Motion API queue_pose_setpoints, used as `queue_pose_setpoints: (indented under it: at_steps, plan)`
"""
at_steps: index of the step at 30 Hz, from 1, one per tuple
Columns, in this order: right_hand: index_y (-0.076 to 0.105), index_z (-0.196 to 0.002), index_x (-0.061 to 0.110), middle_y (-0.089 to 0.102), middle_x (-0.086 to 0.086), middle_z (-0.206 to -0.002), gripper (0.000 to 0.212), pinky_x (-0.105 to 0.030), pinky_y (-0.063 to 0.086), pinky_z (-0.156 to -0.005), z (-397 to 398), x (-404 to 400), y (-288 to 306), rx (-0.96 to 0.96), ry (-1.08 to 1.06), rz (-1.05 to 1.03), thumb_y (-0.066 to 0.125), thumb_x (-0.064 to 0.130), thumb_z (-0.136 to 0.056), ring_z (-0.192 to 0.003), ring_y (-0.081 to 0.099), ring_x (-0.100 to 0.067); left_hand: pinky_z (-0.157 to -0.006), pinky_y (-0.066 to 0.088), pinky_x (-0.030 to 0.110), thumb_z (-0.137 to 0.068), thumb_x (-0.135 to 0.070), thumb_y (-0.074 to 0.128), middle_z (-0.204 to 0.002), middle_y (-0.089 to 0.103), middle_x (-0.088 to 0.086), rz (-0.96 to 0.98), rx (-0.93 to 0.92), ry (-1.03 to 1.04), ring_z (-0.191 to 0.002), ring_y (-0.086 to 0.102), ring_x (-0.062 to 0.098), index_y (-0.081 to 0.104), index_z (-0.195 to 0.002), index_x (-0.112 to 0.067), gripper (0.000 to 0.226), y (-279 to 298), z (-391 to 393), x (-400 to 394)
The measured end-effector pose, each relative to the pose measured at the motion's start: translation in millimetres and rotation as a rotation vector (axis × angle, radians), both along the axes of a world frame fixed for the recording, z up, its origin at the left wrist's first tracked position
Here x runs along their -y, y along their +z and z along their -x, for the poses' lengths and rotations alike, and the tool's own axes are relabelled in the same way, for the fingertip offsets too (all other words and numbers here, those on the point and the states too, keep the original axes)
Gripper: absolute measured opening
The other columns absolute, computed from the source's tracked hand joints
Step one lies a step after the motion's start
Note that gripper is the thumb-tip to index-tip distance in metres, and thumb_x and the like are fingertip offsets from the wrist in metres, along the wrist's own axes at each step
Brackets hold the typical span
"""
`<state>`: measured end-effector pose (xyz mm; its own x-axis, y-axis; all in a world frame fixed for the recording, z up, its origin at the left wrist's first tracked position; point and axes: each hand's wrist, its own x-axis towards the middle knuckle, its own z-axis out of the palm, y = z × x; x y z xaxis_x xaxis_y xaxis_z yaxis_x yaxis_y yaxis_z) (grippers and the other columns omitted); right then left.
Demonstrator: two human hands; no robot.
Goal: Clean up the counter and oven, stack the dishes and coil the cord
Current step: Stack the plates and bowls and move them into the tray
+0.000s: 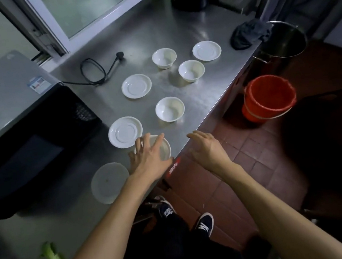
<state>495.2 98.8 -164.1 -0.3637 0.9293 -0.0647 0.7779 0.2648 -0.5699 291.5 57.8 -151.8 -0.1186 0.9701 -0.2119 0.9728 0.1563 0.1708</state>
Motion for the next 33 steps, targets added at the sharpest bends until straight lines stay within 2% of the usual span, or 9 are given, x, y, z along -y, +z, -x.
queue_pose_setpoints:
  at_steps: [8, 17, 19, 23, 26, 30, 33]
  plan:
    - [0.052, -0.140, 0.021, 0.049, -0.005, -0.146, 0.054, -0.047, 0.043, -0.098, 31.1, -46.1, -14.3, 0.219, 0.166, 0.055, 0.065, 0.020, -0.088, -0.132, 0.046, -0.032, -0.106, 0.037, 0.054, -0.078, -0.066, 0.062, -0.154, 0.019, 0.003, 0.031, 0.088, 0.063, -0.141, 0.018, 0.028, 0.022, -0.151, -0.038, 0.087, -19.2, 18.3, -37.9]
    - [0.042, -0.147, 0.020, 0.024, -0.012, -0.162, 0.063, -0.048, 0.031, -0.108, 79.3, -129.3, -27.6, 0.389, 0.307, -0.022, 0.066, 0.024, -0.088, -0.146, 0.025, -0.034, -0.101, 0.036, 0.056, -0.078, -0.065, 0.062, -0.154, 0.021, 0.006, -0.003, 0.083, 0.125, -0.140, 0.020, 0.031, 0.025, -0.149, -0.039, 0.084, -21.2, 44.7, -74.5]
    - [0.035, -0.151, 0.023, 0.018, -0.012, -0.164, 0.069, -0.049, 0.027, -0.111, 84.1, -141.5, -30.0, 0.418, 0.320, -0.010, 0.065, 0.033, -0.090, -0.149, 0.018, -0.035, -0.101, 0.036, 0.057, -0.078, -0.065, 0.061, -0.154, 0.022, 0.005, -0.003, 0.081, 0.154, -0.140, 0.020, 0.031, 0.026, -0.148, -0.039, 0.083, -20.3, 48.5, -77.1]
    - [0.006, -0.156, 0.035, -0.006, -0.007, -0.166, 0.097, -0.053, 0.019, -0.116, 90.5, -161.5, -33.2, 0.508, 0.373, 0.053, 0.063, 0.061, -0.082, -0.152, -0.004, -0.033, -0.104, 0.034, 0.058, -0.078, -0.064, 0.064, -0.155, 0.021, 0.004, 0.017, 0.085, 0.224, -0.142, 0.018, 0.030, 0.024, -0.149, -0.040, 0.085, -21.7, 46.9, -80.4]
    - [-0.003, -0.156, 0.036, -0.018, -0.005, -0.165, 0.102, -0.057, 0.012, -0.119, 94.1, -177.4, -39.3, 0.562, 0.446, 0.079, 0.060, 0.068, -0.082, -0.151, -0.015, -0.034, -0.103, 0.035, 0.060, -0.078, -0.065, 0.064, -0.155, 0.020, 0.004, 0.040, 0.093, 0.281, -0.142, 0.017, 0.030, 0.024, -0.150, -0.039, 0.087, -23.5, 35.4, -82.8]
    - [-0.001, -0.156, 0.035, -0.019, -0.007, -0.165, 0.101, -0.059, 0.009, -0.120, 94.6, -198.0, -49.6, 0.547, 0.530, 0.062, 0.061, 0.067, -0.083, -0.150, -0.018, -0.035, -0.104, 0.035, 0.061, -0.077, -0.065, 0.064, -0.155, 0.019, 0.005, 0.080, 0.096, 0.392, -0.142, 0.016, 0.029, 0.026, -0.151, -0.039, 0.087, -25.1, 14.8, -84.6]
    - [0.009, -0.154, 0.036, -0.007, -0.007, -0.166, 0.095, -0.057, 0.016, -0.116, 92.1, -210.7, -55.9, 0.502, 0.610, 0.019, 0.062, 0.065, -0.082, -0.152, -0.007, -0.037, -0.104, 0.034, 0.059, -0.076, -0.066, 0.063, -0.155, 0.019, 0.002, 0.100, 0.079, 0.468, -0.143, 0.015, 0.027, 0.026, -0.150, -0.040, 0.087, -25.0, -6.8, -82.4]
